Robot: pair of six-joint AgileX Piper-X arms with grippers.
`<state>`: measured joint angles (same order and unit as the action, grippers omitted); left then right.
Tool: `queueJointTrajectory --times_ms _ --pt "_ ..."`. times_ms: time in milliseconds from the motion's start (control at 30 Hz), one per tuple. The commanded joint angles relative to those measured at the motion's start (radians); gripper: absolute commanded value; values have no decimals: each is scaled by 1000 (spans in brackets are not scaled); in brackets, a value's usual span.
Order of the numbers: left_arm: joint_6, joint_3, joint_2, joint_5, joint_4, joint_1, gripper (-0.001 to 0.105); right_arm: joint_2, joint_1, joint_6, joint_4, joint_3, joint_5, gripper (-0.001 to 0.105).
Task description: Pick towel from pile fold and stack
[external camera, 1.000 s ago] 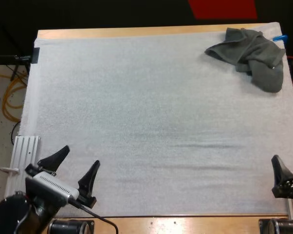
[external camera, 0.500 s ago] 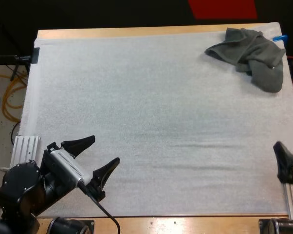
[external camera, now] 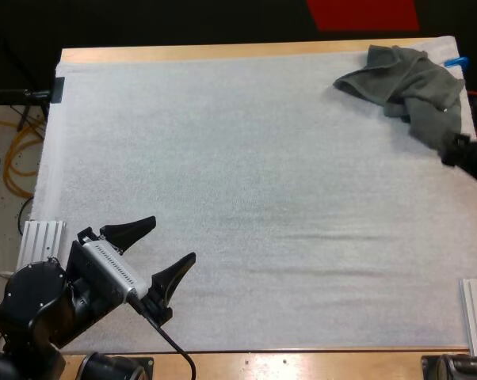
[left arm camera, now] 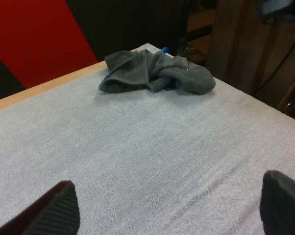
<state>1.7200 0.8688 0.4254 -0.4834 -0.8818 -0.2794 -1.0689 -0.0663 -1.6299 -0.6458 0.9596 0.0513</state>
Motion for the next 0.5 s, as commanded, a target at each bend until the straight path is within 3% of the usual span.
queueJointTrajectory --times_ms 0,167,467 --pt "8 6 0 -5 13 -5 74 -68 0 -6 30 30 -35 79" --pt "8 6 0 -5 13 -5 74 -336 0 -6 94 139 -152 79" --pt "8 6 0 -5 13 -5 74 -661 0 -3 111 278 -182 79"
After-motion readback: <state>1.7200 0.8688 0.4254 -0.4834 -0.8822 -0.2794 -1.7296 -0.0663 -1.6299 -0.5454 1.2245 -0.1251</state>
